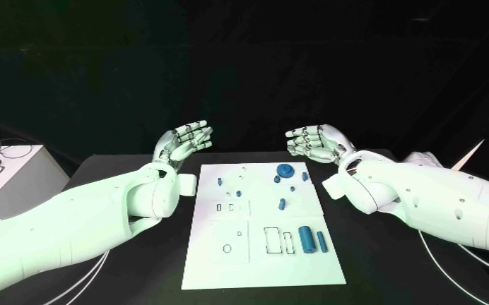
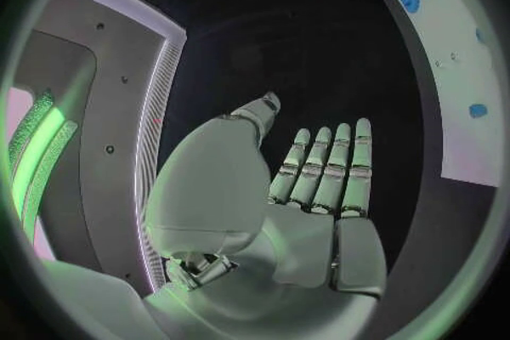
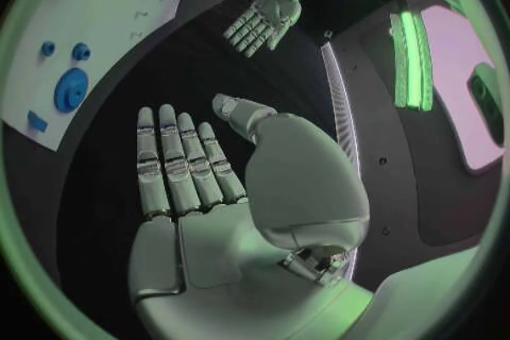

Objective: Assemble the parts on the task board

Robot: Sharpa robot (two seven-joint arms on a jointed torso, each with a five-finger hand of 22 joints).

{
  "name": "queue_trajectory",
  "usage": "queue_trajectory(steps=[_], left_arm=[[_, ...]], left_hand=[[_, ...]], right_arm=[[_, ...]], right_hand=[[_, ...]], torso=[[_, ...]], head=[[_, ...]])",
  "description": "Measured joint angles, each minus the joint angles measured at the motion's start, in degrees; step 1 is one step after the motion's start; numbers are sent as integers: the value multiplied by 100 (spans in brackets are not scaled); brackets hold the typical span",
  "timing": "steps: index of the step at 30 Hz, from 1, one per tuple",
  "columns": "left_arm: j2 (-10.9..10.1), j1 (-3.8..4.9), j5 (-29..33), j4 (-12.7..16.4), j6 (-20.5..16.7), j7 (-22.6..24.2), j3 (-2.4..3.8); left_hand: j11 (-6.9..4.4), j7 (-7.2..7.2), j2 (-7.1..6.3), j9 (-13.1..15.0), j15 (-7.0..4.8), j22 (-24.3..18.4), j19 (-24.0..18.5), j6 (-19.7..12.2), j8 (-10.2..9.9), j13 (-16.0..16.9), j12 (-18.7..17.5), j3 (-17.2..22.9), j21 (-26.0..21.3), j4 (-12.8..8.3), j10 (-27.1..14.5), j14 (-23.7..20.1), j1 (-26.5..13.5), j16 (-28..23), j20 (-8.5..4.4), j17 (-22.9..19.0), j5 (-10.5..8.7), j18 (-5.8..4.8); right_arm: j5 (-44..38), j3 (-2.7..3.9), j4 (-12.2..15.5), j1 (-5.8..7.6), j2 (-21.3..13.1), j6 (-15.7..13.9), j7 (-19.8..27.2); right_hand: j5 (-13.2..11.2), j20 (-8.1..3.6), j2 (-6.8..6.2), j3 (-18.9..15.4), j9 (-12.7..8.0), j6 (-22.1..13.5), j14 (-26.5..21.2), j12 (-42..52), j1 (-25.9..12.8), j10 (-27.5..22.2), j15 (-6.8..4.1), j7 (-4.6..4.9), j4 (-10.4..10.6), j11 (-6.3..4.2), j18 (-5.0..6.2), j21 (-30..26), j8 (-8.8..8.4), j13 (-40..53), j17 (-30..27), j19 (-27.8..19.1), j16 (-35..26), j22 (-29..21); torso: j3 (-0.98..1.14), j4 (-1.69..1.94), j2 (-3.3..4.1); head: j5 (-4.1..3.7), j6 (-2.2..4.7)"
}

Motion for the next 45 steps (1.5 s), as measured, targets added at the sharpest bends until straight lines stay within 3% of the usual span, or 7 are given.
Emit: queue_trajectory(steps=[8, 21, 22, 24, 26, 34, 45], left_arm=[[-298, 39, -62, 351, 114, 84, 4], [-937, 72, -129, 1402, 255, 172, 61], [-1006, 72, -129, 1494, 275, 172, 65], [-1142, 73, -129, 1652, 321, 173, 80], [-1281, 79, -129, 1795, 388, 173, 95], [-1583, 110, -123, 2157, 674, 165, 119], [-1666, 180, -122, 2372, 908, 138, 122]], left_hand=[[-61, 124, -69, 142, -148, 106, 721, 738, 262, 22, 128, 145, 376, -49, 903, 795, 116, 275, -52, 194, 0, 122], [-169, 195, -183, 167, -369, 365, 1432, 1002, 375, 29, 127, 332, 995, -175, 1374, 1634, 230, 731, -290, 606, 0, 121], [-169, 195, -201, 167, -394, 417, 1470, 1002, 375, 29, 127, 347, 1098, -190, 1374, 1677, 247, 798, -331, 669, 0, 121], [-210, 196, -278, 163, -475, 729, 1661, 1044, 375, 29, 54, 412, 1671, -257, 1460, 1843, 210, 1180, -439, 1028, 0, 120], [-248, 204, -306, 154, -505, 978, 1696, 1052, 375, 36, 23, 421, 2113, -329, 1499, 1888, 181, 1531, -475, 1325, 0, 120], [-271, 204, -367, 146, -572, 1680, 1364, 1052, 396, 41, -5, 473, 3251, -429, 1518, 1567, 120, 2839, -518, 2230, 0, 120], [-271, 204, -367, 140, -574, 1800, 1323, 1051, 395, 41, -5, 512, 3449, -468, 1517, 1525, 120, 3026, -518, 2323, 0, 119]], right_arm=[[-1471, 10, -39, 164, -52, -69, -260], [-3555, 32, 30, 433, -121, 131, -1110], [-3736, 33, 59, 448, -127, 167, -1210], [-4071, 33, 109, 472, -133, 231, -1399], [-4429, 34, 144, 492, -134, 293, -1608], [-5335, 35, 117, 518, -63, 450, -2162], [-5787, 35, 33, 518, 89, 675, -2504]], right_hand=[[-45, -246, -89, 23, 91, 688, 783, 0, 131, 837, -259, 157, -23, -209, -1, 375, 200, 17, 137, 755, 241, 124], [-31, -881, -121, -247, 186, 1233, 2522, -20, 333, 1677, -845, -138, -196, -594, -1, 2082, 306, 56, 1144, 1947, 1505, 1131], [-17, -916, -121, -245, 194, 1274, 2635, -26, 333, 1709, -880, -142, -197, -625, -1, 2384, 276, 67, 1356, 2064, 1790, 1391], [-21, -1035, -328, -62, 244, 1357, 2881, -26, 158, 1818, -1003, -226, -142, -680, -156, 4283, 174, 141, 2996, 2820, 3655, 3542], [-102, -1038, -445, 10, 277, 1360, 2909, -40, 42, 1701, -1013, -229, -70, -695, -234, 5228, 154, 153, 3850, 3080, 4706, 4466], [-223, -990, -621, 45, 381, 1278, 2938, -1, 32, 1300, -983, -272, 34, -661, -319, 6041, 130, 221, 5171, 3322, 6063, 5480], [-223, -986, -667, 38, 468, 1278, 2937, 22, 32, 1291, -983, -272, 106, -670, -452, 6788, 130, 295, 5541, 3642, 6452, 6489]], torso=[[-8, 34, 148], [-32, 85, 440], [-36, 92, 474], [-41, 100, 523], [-48, 107, 585], [-80, 154, 773], [-115, 213, 964]], head=[[-66, 35], [-191, 91], [-204, 99], [-233, 118], [-260, 137], [-320, 165], [-325, 186]])
